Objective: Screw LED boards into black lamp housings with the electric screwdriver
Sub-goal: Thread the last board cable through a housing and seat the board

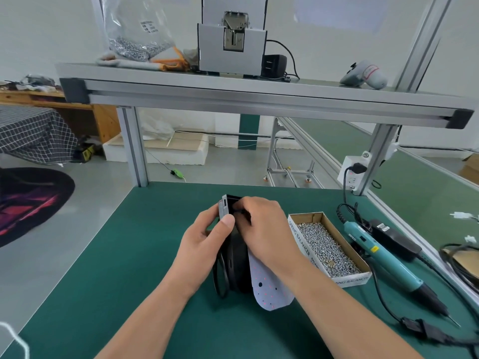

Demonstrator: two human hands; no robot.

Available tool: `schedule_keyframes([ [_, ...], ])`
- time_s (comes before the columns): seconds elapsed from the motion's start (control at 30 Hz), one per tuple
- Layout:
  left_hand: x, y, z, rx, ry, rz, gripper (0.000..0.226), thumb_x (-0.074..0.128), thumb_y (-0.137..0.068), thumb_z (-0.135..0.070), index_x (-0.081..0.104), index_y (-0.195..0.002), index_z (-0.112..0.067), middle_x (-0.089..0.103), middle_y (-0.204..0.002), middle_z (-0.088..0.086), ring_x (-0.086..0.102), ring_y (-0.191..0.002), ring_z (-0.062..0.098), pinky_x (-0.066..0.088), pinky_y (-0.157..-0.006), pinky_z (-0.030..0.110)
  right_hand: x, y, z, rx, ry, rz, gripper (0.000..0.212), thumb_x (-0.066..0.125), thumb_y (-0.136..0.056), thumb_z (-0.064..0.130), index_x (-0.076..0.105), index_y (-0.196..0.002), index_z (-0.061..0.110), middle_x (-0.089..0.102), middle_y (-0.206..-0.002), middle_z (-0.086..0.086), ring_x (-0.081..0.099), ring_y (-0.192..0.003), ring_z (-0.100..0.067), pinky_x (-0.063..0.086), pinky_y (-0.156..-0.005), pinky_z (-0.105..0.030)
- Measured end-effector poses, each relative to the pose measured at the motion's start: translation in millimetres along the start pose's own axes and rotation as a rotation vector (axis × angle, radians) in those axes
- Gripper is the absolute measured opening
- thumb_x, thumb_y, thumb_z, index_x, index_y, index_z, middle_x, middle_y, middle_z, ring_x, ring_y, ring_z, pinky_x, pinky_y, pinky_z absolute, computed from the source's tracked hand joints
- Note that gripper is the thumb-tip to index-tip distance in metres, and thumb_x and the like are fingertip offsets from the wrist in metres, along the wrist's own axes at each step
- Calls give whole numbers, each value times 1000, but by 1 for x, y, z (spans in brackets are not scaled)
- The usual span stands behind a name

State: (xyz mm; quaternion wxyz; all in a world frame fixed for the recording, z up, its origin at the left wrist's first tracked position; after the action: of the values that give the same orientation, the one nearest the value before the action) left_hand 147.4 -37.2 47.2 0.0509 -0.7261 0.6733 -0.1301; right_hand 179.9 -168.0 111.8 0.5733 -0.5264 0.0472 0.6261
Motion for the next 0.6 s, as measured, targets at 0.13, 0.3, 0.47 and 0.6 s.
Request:
schedule_keyframes([
  [0.13,-2,1,0,-4,-3,11,51,65,-92,-57,66,-139,-37,75,-131,-3,73,-118,17,58,-99,31,-1,5,-7,48,-40,-74,17,70,-95,24,68,-112,18,77,-99,3,65,-93,-22,50,-85,-43],
  [0.3,-3,3,0,-3,-21,-5,52,68,-90,-62,65,-138,-44,69,-139,-8,71,-121,14,54,-106,41,-2,5,-14,95,-52,-99,13,71,-95,33,71,-98,20,77,-90,6,67,-86,-23,53,-80,-44],
  [0.47,-2,1,0,-6,-13,5,60,71,-89,-61,61,-145,-40,67,-142,-7,70,-123,17,54,-107,41,-2,0,-13,82,-179,-13,16,63,-92,33,78,-97,28,76,-90,13,66,-87,-13,53,-83,-43],
  [0.6,-4,0,-4,3,-13,9,54,69,-92,-57,63,-143,-39,70,-139,-10,68,-126,13,54,-108,36,-3,-2,-9,40,-149,17,28,59,-90,21,80,-105,31,77,-96,13,65,-93,-10,53,-88,-41],
])
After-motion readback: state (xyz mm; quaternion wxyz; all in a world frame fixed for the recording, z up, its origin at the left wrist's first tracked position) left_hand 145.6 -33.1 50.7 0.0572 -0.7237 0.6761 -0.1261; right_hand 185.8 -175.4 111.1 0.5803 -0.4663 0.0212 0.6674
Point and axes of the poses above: each hand's wrist, its own y-axis away from the middle knuckle, its own x-axis out of the palm, z = x × y, the point moved 7 cm from there along -y, towards the middle knuckle
